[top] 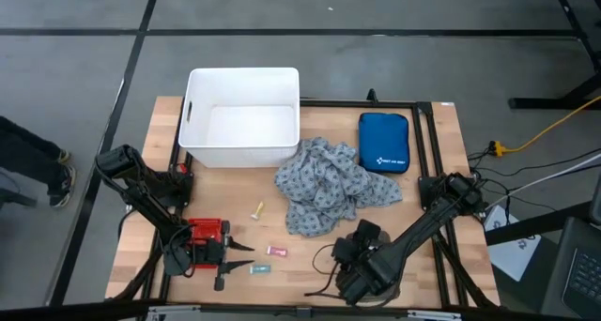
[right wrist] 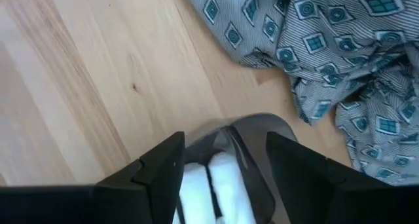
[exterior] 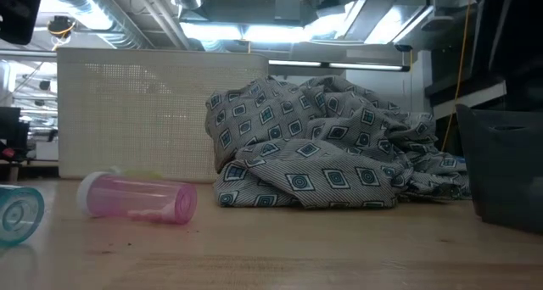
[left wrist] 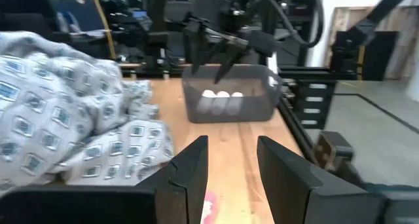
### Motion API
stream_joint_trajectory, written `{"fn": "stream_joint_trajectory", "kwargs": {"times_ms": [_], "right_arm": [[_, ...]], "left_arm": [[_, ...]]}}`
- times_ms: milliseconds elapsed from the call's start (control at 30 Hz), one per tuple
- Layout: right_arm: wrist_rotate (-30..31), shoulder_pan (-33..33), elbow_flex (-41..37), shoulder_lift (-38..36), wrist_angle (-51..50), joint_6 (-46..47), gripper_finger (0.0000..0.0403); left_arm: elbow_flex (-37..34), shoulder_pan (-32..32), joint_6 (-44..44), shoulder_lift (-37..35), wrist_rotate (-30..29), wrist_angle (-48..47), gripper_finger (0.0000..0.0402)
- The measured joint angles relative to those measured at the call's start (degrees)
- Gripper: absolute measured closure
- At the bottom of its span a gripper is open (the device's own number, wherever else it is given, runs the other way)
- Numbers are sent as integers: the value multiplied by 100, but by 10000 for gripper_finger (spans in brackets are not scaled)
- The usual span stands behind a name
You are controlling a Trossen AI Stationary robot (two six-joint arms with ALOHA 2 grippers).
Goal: Pick & Place Medicine items
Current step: Put the yellow pill bottle into the red bin
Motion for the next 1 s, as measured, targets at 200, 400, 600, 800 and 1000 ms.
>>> {"fn": "stream_joint_trajectory", "kwargs": {"times_ms": [200, 400, 600, 800, 1000], "right_arm": [[44, -103, -2, 25, 133, -245, 190], [-149, -296, -2, 27, 282, -210, 192], [-295, -523, -2, 27, 1303, -1081, 193], [301, -660, -2, 18, 4267, -3291, 193], [129, -864, -2, 8, 7151, -5616, 193]], "left_arm": [[0, 3, -93, 0, 451, -3, 272], [0, 17, -183, 0, 511, -8, 272], [0, 17, -307, 0, 577, -46, 272], [0, 17, -269, 0, 708, -46, 272], [0, 17, -181, 0, 693, -44, 272]]}}
